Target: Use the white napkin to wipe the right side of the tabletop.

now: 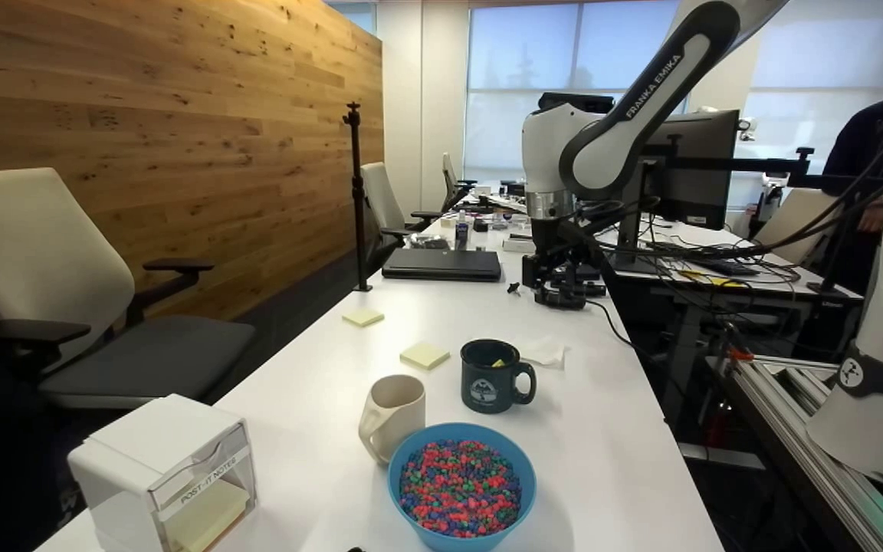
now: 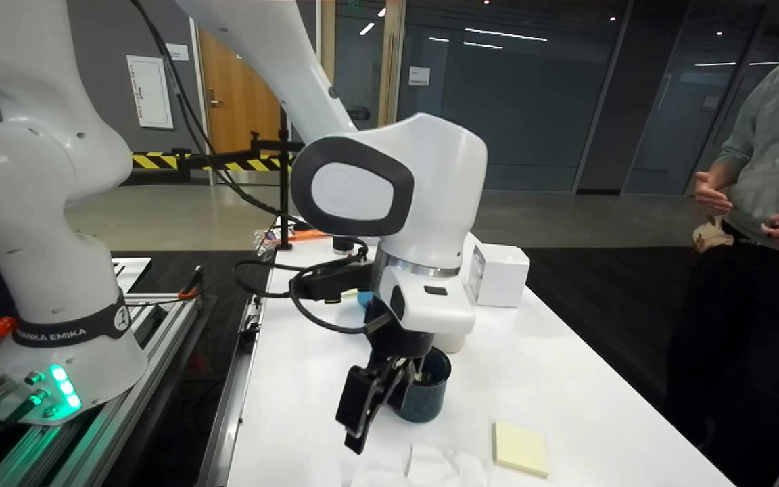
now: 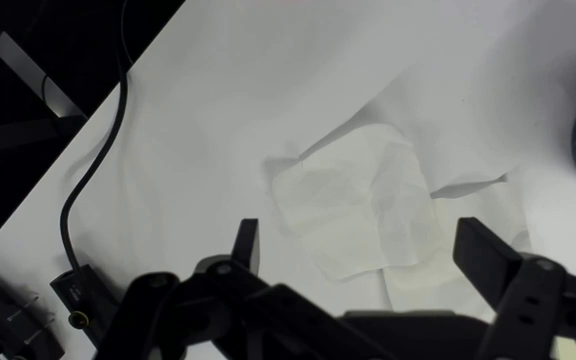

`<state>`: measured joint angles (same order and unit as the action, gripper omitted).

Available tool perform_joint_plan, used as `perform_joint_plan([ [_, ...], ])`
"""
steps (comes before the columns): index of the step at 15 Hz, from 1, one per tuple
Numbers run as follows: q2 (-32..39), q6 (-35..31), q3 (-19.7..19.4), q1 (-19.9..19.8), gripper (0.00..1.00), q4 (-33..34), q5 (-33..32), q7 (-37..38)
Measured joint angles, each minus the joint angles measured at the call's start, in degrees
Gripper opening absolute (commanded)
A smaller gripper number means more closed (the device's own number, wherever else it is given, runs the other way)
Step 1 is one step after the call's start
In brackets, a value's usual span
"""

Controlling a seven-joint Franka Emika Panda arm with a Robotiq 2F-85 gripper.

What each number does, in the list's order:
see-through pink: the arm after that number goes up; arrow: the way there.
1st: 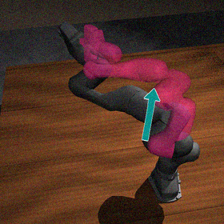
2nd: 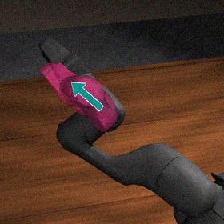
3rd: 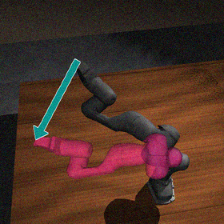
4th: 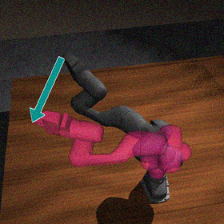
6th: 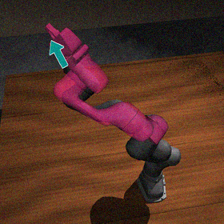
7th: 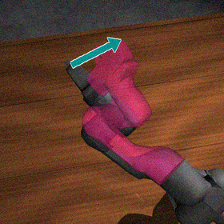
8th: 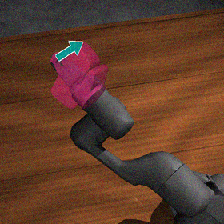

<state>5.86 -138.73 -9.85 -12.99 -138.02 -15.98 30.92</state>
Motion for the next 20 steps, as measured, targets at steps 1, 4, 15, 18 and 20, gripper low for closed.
perform_joint_plan([
  [1,0.5,0.0,-0.4,0.5,1.00,0.1,0.0,0.8],
  [4,4.2,-1.3,-1.6,1.6,1.00,1.4,0.0,3.2],
  [15,16.2,-3.1,-5.8,5.7,1.00,10.1,0.7,6.5],
  [18,18.9,-3.3,-5.7,6.0,1.00,12.8,3.1,6.9],
  [20,20.2,-3.3,-5.6,6.5,1.00,14.3,4.9,7.0],
])
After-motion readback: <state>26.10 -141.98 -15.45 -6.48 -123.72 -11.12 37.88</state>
